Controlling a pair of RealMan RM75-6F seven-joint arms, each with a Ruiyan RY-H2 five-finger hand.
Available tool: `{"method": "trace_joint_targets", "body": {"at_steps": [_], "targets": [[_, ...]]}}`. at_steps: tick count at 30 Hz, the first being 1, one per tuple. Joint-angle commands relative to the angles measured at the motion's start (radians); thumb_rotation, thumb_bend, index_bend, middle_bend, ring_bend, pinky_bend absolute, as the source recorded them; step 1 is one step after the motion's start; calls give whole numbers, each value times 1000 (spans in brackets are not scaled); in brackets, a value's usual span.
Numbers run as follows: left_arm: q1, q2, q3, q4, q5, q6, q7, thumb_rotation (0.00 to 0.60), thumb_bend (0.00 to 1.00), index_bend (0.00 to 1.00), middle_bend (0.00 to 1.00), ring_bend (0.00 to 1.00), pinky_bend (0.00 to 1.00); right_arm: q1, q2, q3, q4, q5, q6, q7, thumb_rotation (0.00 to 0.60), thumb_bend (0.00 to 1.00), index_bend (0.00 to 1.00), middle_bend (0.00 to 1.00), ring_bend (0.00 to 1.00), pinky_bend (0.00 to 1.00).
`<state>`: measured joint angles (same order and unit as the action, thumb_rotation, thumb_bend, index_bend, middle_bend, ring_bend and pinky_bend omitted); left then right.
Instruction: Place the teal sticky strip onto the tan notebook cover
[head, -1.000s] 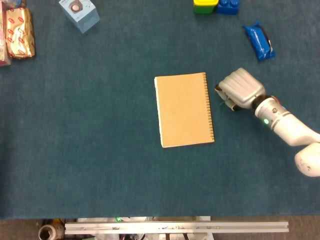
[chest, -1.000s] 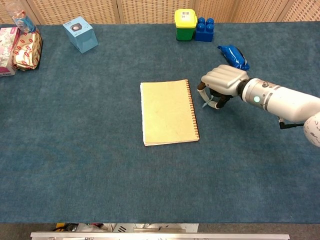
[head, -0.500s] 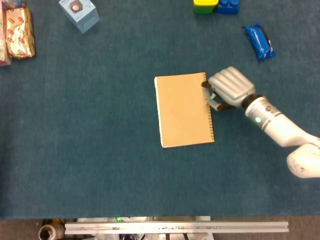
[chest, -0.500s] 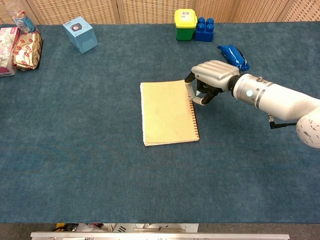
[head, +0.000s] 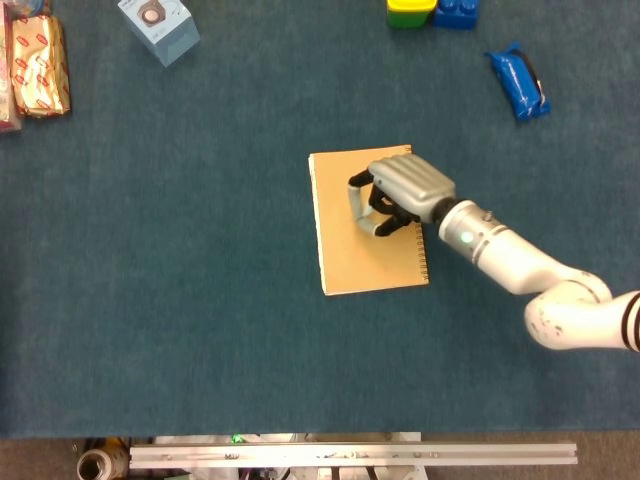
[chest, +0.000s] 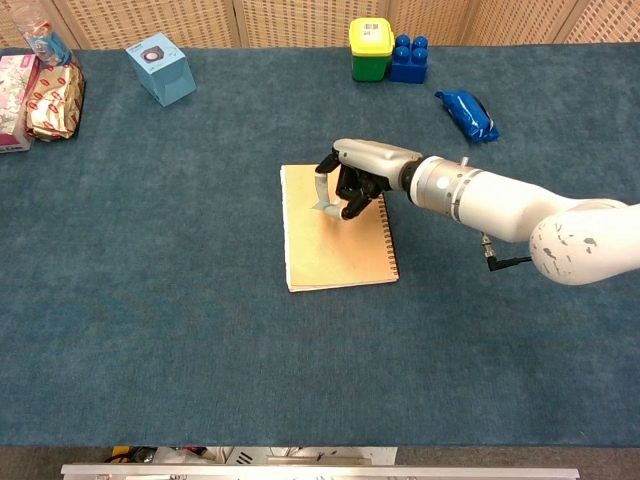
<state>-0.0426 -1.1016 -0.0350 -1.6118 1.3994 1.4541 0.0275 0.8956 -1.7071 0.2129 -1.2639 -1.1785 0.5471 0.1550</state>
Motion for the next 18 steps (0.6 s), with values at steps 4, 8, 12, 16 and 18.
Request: {"method": "trace_joint_targets", "body": {"at_steps": [4, 8, 12, 16, 18], "targets": [[2, -2, 1, 7, 1, 0, -8, 600, 239, 19, 125, 144, 92, 30, -22, 16, 13, 72, -59, 27, 600, 343, 622, 1000, 1000, 1000], [3, -2, 1, 11, 1, -2, -13, 600, 239, 19, 125, 144, 92, 42, -26, 15, 21, 109, -81, 25, 600, 343, 622, 1000, 1000, 1000], [4, -3, 1, 14, 1, -3, -16, 600, 240, 19, 125, 144, 91, 53, -23, 9, 22, 141, -99, 15, 600, 343, 622, 1000, 1000, 1000], [4, -4, 1, 16, 2, -3, -19, 600, 239, 19, 125, 144, 92, 62, -16, -2, 19, 164, -104, -3, 600, 343, 622, 1000, 1000, 1000], [4, -4, 1, 17, 2, -4, -20, 600, 239, 19, 125, 144, 92, 65, -14, -4, 18, 176, -99, -10, 600, 343, 622, 1000, 1000, 1000]]}}
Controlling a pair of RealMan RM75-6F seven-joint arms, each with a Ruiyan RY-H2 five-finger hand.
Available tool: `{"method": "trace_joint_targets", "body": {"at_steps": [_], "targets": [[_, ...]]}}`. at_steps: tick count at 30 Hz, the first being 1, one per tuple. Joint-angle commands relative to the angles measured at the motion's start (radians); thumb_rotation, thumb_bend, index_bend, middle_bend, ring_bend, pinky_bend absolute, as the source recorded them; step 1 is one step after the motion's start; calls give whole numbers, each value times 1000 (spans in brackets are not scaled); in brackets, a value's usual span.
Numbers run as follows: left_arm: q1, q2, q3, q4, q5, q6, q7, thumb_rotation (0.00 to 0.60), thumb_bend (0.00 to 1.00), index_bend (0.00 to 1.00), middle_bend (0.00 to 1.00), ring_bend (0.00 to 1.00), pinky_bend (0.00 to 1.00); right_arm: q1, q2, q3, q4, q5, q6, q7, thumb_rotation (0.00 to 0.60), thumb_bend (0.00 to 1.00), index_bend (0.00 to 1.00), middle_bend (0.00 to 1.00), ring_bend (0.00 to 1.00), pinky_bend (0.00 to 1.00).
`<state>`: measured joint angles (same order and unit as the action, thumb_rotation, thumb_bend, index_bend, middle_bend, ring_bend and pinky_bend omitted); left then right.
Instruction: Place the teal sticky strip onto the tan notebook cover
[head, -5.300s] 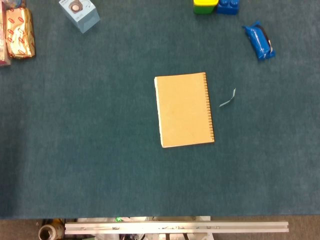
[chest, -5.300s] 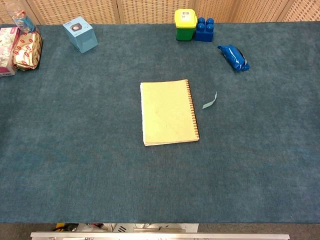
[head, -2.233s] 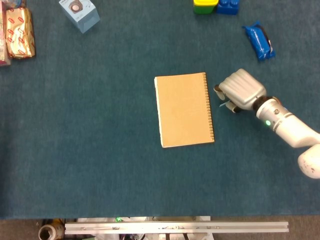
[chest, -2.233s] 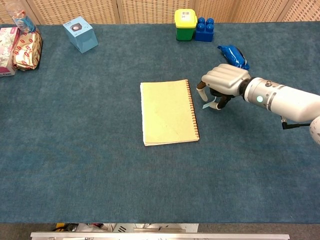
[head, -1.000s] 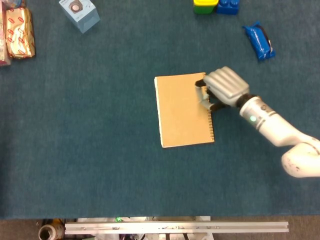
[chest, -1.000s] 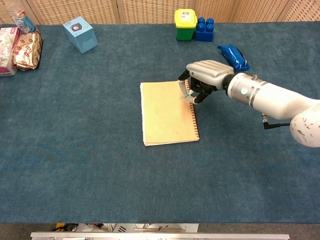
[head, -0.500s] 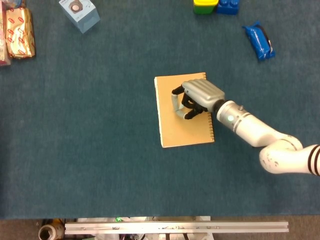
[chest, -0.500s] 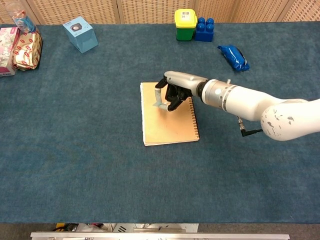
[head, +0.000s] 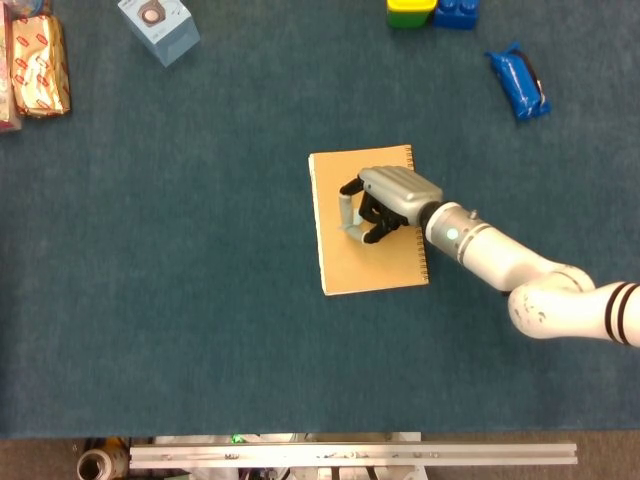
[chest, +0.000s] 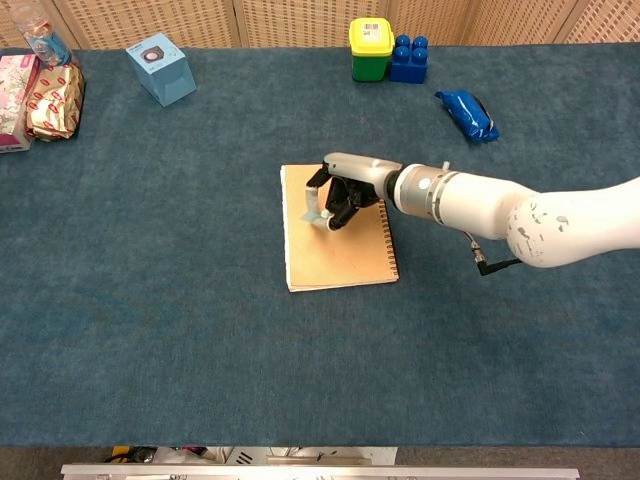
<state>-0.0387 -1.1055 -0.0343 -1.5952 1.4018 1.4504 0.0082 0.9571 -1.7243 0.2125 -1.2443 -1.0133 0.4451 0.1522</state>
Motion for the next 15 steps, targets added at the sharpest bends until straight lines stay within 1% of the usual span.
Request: {"method": "trace_joint_targets", "body": {"at_steps": [1, 8, 15], "targets": [[0, 0, 0, 1, 0, -1, -1, 600, 239, 19, 125, 144, 92, 4, 4, -4, -3, 17, 4, -9, 600, 343, 622, 1000, 1000, 1000], [0, 1, 0, 4, 1, -3, -5, 600, 239, 19, 125, 144, 91, 14, 15, -16, -8, 51, 2, -29, 600, 339, 622, 1000, 1000, 1000], [0, 1, 0, 4, 2, -4, -4, 600, 239, 19, 125, 144, 92, 20, 29, -25, -22, 77, 14, -48, 600, 276, 622, 1000, 1000, 1000]]}}
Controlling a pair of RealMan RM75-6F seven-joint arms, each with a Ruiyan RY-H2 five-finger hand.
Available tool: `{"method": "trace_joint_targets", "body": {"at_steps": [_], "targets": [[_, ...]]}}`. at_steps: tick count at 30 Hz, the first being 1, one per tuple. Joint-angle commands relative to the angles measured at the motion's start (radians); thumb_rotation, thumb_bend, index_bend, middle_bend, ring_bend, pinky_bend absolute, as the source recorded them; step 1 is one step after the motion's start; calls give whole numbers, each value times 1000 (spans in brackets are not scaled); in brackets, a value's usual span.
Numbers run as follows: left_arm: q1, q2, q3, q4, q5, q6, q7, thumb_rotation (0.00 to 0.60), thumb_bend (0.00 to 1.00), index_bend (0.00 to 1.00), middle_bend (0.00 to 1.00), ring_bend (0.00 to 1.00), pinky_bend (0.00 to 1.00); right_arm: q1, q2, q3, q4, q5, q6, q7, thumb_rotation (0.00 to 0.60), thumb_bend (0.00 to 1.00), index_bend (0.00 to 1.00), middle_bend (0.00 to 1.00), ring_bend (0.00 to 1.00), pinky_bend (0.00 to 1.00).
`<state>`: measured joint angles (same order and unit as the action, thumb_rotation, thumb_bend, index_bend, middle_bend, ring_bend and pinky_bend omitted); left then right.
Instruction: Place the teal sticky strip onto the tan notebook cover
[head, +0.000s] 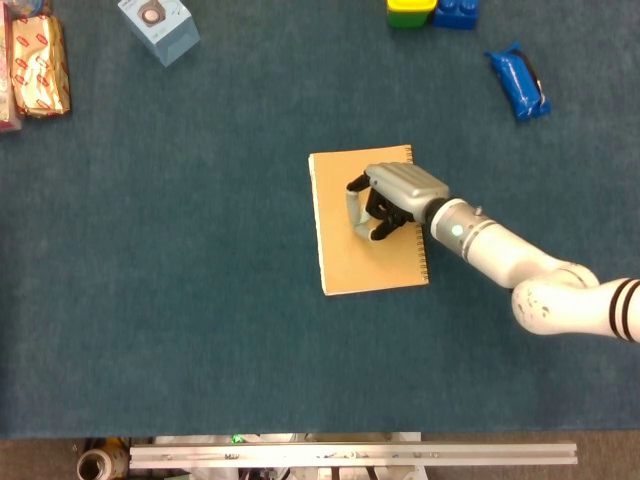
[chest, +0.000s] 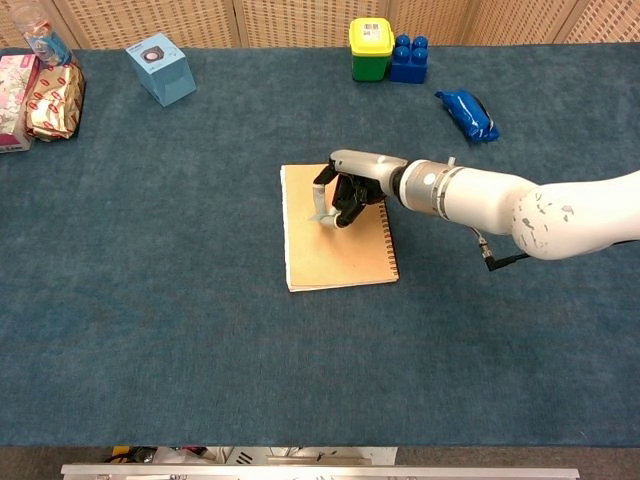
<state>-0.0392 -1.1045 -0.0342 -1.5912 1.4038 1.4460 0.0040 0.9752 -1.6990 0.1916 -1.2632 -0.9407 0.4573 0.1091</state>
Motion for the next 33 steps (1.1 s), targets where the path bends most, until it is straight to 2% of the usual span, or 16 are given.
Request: {"method": "trace_joint_targets", "body": {"at_steps": [1, 11, 18, 33], "targets": [[0, 0, 0, 0, 0, 0, 0, 600, 239, 19, 125, 144, 91, 2, 5, -6, -4, 8, 5, -9, 600, 266, 622, 1000, 1000, 1000], [1, 0, 0, 0, 2, 1, 3, 600, 239, 19, 125, 145, 92, 6, 21, -16, -25, 30, 14, -25, 600, 205, 594, 1000, 1000, 1000], [1, 0, 0, 1, 2, 1, 2, 600, 239, 19, 125, 145, 92, 0, 39, -17, -48, 33, 33, -29, 600, 100, 554, 1000, 1000, 1000], [2, 0, 0, 1, 2, 0, 4, 600, 239, 19, 125, 145, 92, 24, 53, -59, -33, 110, 17, -82, 600, 94, 537, 1000, 1000, 1000]]}}
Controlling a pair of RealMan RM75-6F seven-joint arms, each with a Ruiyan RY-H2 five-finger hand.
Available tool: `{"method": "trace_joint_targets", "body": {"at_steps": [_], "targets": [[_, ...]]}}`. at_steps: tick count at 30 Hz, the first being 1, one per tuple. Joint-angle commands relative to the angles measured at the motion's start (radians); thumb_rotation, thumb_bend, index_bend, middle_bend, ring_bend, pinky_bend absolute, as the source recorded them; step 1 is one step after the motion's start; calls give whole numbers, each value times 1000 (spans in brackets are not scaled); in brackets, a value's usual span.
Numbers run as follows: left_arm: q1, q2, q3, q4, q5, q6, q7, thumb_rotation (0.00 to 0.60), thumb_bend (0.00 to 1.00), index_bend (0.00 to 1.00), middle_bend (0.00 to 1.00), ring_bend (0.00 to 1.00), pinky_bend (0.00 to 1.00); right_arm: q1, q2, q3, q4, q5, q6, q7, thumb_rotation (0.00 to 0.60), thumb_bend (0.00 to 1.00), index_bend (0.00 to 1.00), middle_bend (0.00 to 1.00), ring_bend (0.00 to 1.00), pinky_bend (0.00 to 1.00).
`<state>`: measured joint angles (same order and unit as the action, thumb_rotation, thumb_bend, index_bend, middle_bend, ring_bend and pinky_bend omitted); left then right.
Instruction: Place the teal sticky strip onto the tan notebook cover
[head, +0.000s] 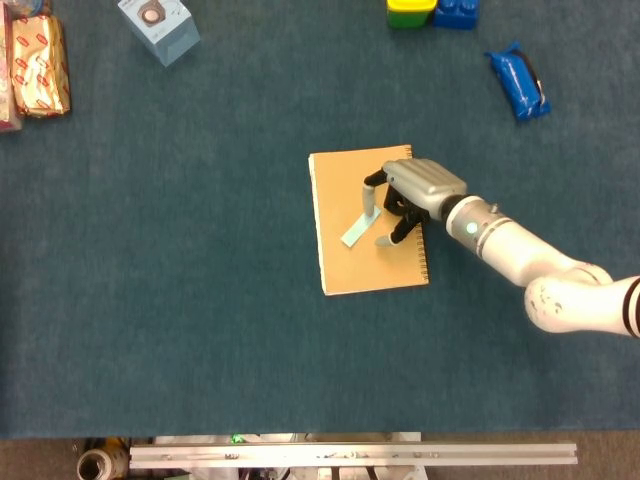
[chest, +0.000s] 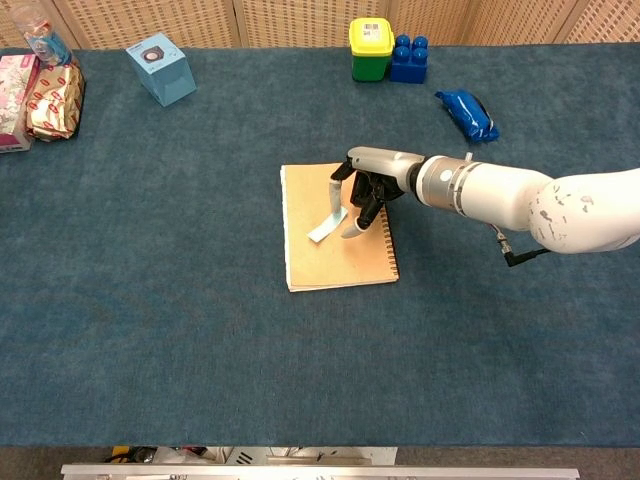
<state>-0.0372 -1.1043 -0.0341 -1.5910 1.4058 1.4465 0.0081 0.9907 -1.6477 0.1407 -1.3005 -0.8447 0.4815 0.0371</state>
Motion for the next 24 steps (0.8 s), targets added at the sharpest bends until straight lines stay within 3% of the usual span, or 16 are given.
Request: {"method": "trace_joint_targets", "body": {"at_steps": [1, 24], "targets": [[0, -1, 0, 1, 0, -1, 0, 600, 239, 19, 125, 145, 92, 13, 1, -11, 7, 24, -9, -16, 600, 94, 536, 1000, 1000, 1000], [2, -1, -1, 4, -2, 0, -4, 600, 239, 19, 125, 145, 91, 83, -1, -67, 18, 138, 15, -125, 600, 95, 529, 1000, 1000, 1000]]}}
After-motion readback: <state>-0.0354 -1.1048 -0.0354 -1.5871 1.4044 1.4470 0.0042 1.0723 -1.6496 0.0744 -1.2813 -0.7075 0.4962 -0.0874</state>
